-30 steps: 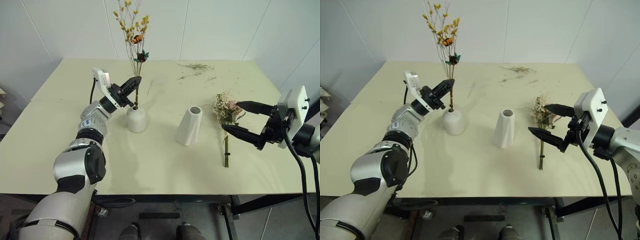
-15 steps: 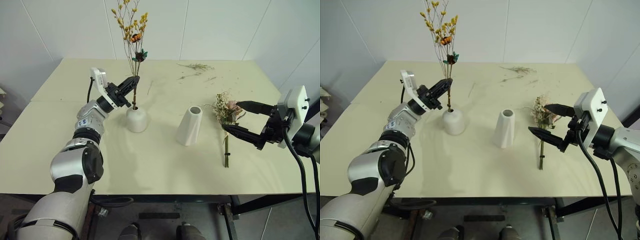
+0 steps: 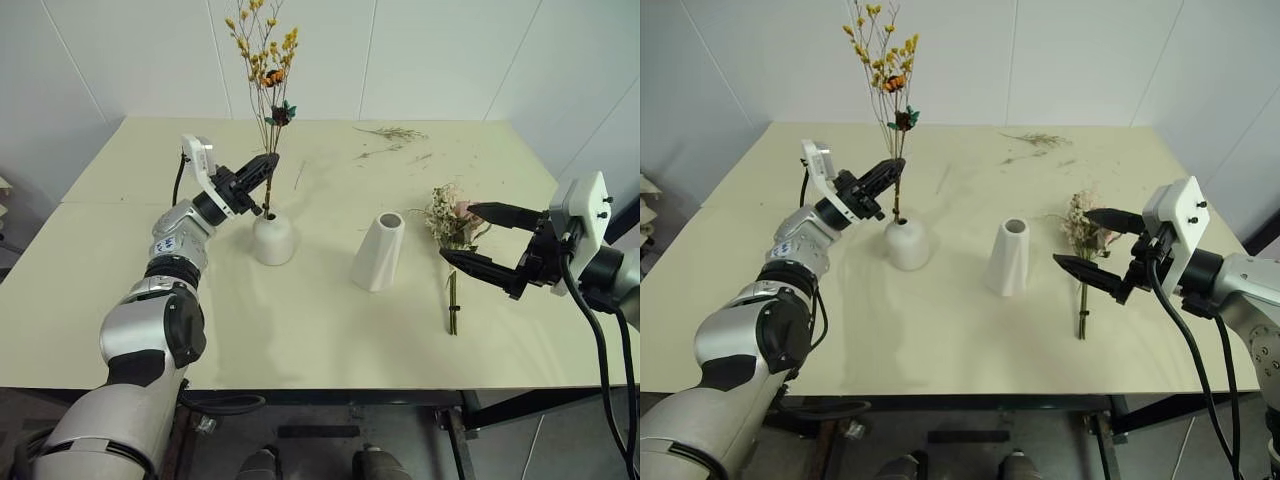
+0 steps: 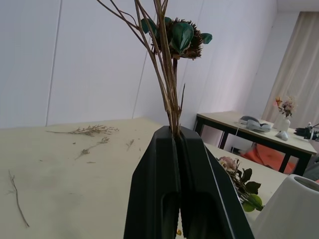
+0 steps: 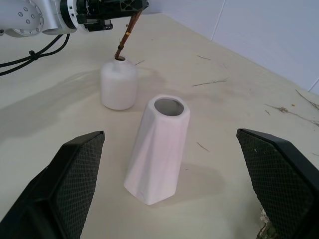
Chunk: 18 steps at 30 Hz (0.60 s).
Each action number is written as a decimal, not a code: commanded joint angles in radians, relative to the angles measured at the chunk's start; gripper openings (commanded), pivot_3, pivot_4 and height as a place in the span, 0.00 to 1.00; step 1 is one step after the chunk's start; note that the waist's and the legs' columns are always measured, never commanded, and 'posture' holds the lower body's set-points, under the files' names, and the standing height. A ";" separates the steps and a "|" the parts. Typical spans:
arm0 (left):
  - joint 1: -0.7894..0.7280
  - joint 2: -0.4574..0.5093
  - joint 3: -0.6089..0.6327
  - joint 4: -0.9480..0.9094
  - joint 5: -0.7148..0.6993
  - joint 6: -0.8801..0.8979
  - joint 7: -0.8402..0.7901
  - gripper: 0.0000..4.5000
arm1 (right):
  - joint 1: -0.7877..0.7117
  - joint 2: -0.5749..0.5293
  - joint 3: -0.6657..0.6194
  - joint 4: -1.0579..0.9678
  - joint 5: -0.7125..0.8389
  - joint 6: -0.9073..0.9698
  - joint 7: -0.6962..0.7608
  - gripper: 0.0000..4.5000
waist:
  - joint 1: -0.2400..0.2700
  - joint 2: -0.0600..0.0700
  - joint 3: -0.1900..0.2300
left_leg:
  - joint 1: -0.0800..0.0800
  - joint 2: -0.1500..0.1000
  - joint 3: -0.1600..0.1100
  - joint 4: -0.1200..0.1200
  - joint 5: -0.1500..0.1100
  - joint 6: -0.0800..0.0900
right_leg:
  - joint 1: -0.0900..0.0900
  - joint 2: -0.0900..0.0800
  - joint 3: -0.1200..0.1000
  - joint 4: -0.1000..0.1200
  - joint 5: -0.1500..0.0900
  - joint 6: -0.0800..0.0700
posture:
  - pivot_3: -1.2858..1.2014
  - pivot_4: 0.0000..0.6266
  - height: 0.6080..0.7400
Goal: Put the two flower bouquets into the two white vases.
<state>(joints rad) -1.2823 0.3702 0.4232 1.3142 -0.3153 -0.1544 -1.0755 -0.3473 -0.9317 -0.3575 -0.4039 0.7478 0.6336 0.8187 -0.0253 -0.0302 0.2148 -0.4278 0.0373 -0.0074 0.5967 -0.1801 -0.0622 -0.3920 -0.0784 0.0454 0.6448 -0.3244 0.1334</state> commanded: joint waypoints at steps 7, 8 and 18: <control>0.015 0.002 0.002 -0.005 0.009 -0.007 0.022 0.01 | 0.004 0.004 -0.031 -0.028 0.007 -0.009 -0.010 1.00 | 0.000 0.000 0.000 | 0.000 0.000 0.000 0.000 0.000 0.000 | 0.000 0.000 0.000 0.000 0.000 0.000 | 0.52 0.24 1.00; 0.016 0.003 0.002 -0.005 0.010 -0.006 0.024 0.01 | 0.007 0.004 -0.032 -0.029 0.007 -0.009 -0.011 1.00 | 0.000 0.000 0.000 | 0.000 0.000 0.000 0.000 0.000 0.000 | 0.000 0.000 0.000 0.000 0.000 0.000 | 0.52 0.24 1.00; -0.009 0.007 0.015 -0.013 -0.010 0.004 -0.003 0.01 | 0.013 0.007 -0.032 -0.035 0.010 -0.010 -0.017 1.00 | 0.000 0.000 0.000 | 0.000 0.000 0.000 0.000 0.000 0.000 | 0.000 0.000 0.000 0.000 0.000 0.000 | 0.52 0.24 1.00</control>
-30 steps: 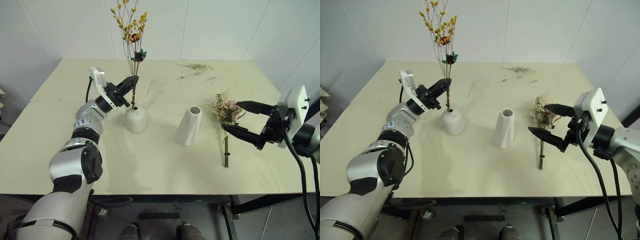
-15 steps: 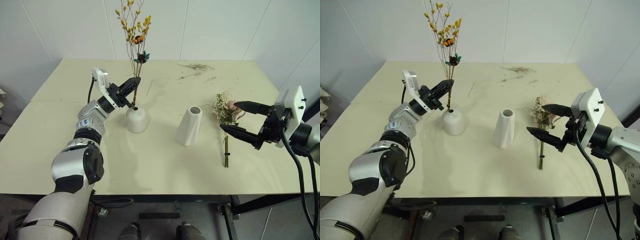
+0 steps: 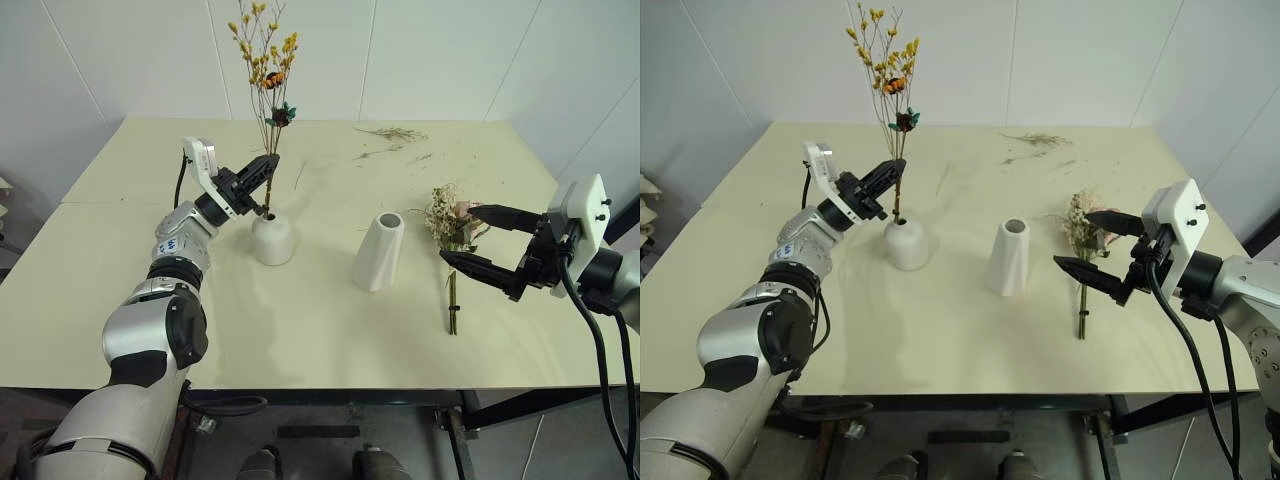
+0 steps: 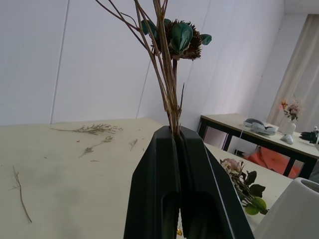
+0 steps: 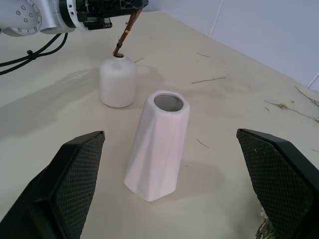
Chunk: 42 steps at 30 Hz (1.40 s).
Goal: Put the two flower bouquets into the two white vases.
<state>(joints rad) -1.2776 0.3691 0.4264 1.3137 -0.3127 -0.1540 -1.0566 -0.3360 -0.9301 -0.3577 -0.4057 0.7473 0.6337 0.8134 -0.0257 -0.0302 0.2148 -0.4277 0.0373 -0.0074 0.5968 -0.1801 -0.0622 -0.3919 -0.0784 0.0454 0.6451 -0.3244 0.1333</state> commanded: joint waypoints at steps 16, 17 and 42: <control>-0.041 0.008 0.015 -0.020 -0.015 0.013 -0.057 0.01 | 0.005 0.019 -0.028 -0.041 0.007 -0.013 -0.014 1.00 | 0.001 0.000 0.000 | 0.000 0.000 0.000 0.000 0.000 0.000 | 0.000 0.000 0.000 0.000 0.000 0.000 | 0.52 0.24 1.00; -0.042 0.009 0.016 -0.020 -0.015 0.013 -0.057 0.01 | 0.007 0.020 -0.030 -0.043 0.008 -0.012 -0.015 1.00 | 0.000 0.000 0.000 | 0.000 0.000 0.000 0.000 0.000 0.000 | 0.000 0.000 0.000 0.000 0.000 0.000 | 0.52 0.24 1.00; -0.044 -0.006 0.009 -0.002 0.005 0.009 0.020 0.01 | 0.022 0.031 -0.035 -0.060 0.009 -0.007 -0.044 1.00 | 0.000 0.000 0.000 | 0.000 0.000 0.000 0.000 0.000 0.000 | 0.000 0.000 0.000 0.000 0.000 0.000 | 0.52 0.24 1.00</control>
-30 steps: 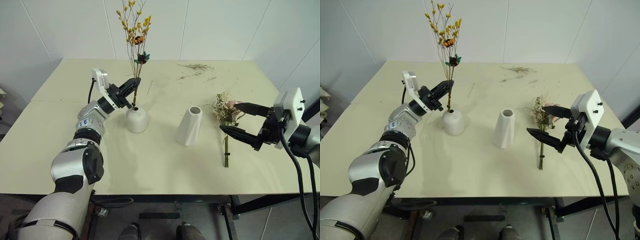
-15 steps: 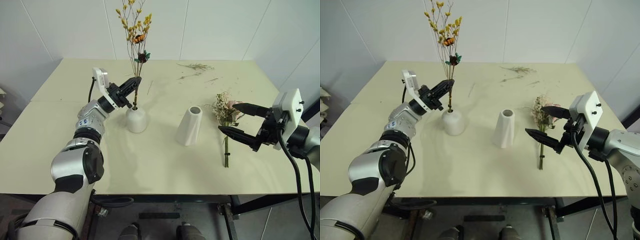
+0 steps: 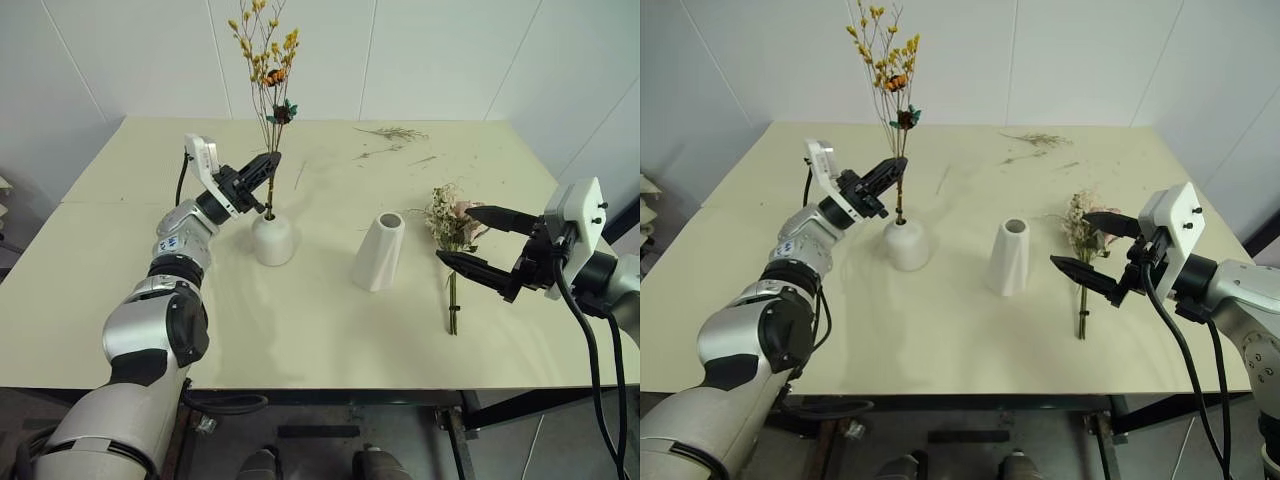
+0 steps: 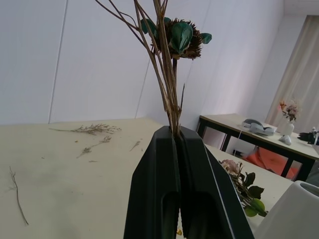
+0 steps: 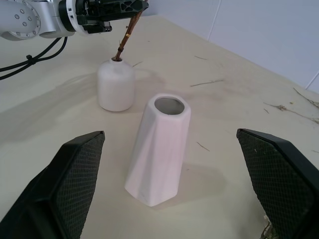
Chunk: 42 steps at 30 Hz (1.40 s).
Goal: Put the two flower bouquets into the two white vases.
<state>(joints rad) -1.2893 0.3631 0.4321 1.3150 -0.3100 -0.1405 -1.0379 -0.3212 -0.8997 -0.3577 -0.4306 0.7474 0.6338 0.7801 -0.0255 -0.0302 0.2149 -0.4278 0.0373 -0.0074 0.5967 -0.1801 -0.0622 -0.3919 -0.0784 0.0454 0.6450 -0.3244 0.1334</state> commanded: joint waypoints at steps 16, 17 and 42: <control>0.002 -0.005 -0.012 0.006 0.035 -0.008 0.039 0.01 | 0.019 -0.004 -0.043 -0.044 0.018 -0.004 -0.023 1.00 | 0.000 0.000 0.000 | 0.000 0.000 0.000 0.000 0.000 0.000 | 0.000 0.000 0.000 0.000 0.000 0.000 | 0.52 0.24 1.00; 0.002 -0.004 -0.012 0.007 0.038 -0.008 0.042 0.01 | 0.019 -0.004 -0.043 -0.044 0.018 -0.004 -0.023 1.00 | 0.000 0.000 0.000 | 0.000 0.000 0.000 0.000 0.000 0.000 | 0.000 0.000 0.000 0.000 0.000 0.000 | 0.52 0.24 1.00; 0.039 0.027 -0.074 0.002 0.094 -0.029 0.003 0.01 | 0.002 -0.007 -0.028 -0.021 0.008 -0.015 -0.015 1.00 | -0.002 0.000 0.000 | 0.001 0.000 0.000 0.000 0.000 0.000 | 0.001 0.000 0.000 0.001 0.000 0.000 | 0.52 0.24 1.00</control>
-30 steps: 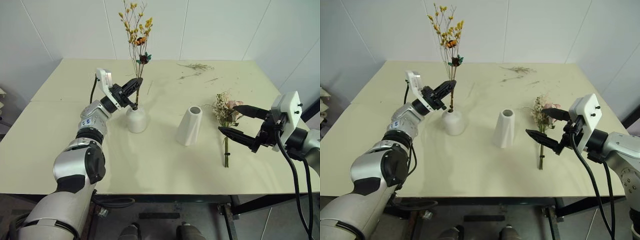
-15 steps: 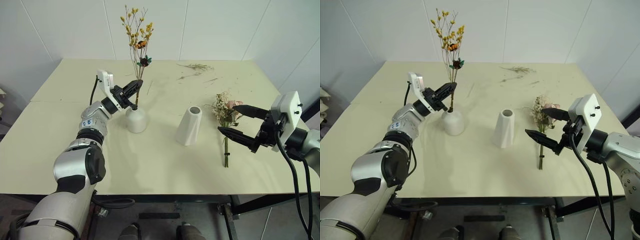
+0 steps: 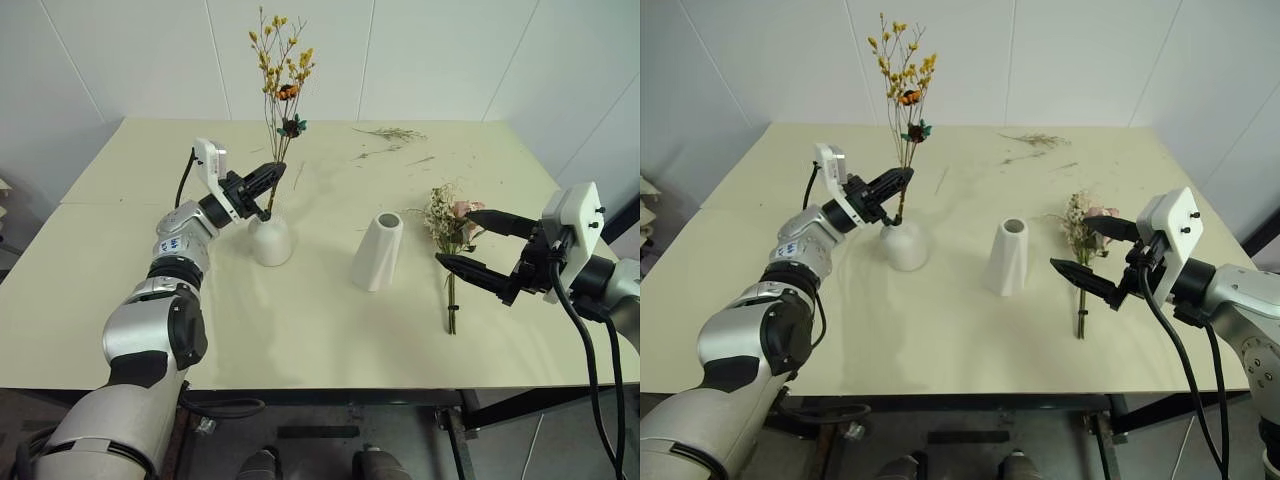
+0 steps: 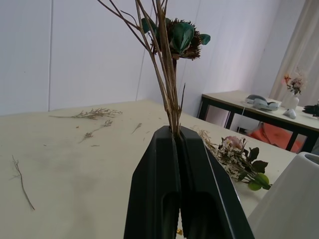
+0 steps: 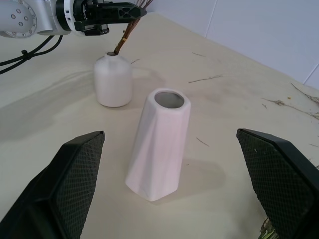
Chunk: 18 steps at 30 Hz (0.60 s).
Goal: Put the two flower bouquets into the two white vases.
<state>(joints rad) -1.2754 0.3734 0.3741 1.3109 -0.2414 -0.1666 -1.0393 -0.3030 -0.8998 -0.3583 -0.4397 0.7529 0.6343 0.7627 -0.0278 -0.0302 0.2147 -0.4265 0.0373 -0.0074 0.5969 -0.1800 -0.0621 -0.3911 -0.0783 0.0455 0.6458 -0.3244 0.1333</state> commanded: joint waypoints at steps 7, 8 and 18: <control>0.017 0.011 -0.008 0.006 0.021 0.000 0.015 0.11 | -0.016 -0.008 -0.027 -0.010 0.001 -0.017 0.006 1.00 | 0.000 0.000 0.000 | 0.000 0.000 0.000 0.000 0.000 0.000 | 0.000 0.000 0.000 0.000 0.000 0.000 | 0.52 0.24 1.00; 0.015 0.011 -0.008 0.006 0.021 0.002 0.017 0.14 | -0.016 -0.009 -0.028 -0.010 0.000 -0.017 0.006 1.00 | 0.000 0.000 0.000 | 0.000 0.000 0.000 0.000 0.000 0.000 | 0.000 0.000 0.000 0.000 0.000 0.000 | 0.52 0.24 1.00; -0.005 0.023 -0.006 -0.003 0.018 0.010 -0.027 0.83 | -0.012 -0.009 -0.032 -0.013 0.000 -0.015 0.004 1.00 | 0.003 0.000 0.000 | -0.001 0.000 0.000 0.000 0.000 0.000 | -0.001 0.000 0.000 0.000 0.000 0.000 | 0.52 0.24 1.00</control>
<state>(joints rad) -1.2497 0.3763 0.3719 1.3311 -0.2247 -0.1531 -1.0485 -0.3046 -0.8999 -0.3583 -0.4364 0.7519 0.6337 0.7648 -0.0247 -0.0304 0.2148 -0.4273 0.0372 -0.0074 0.5967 -0.1799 -0.0619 -0.3917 -0.0783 0.0455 0.6454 -0.3244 0.1333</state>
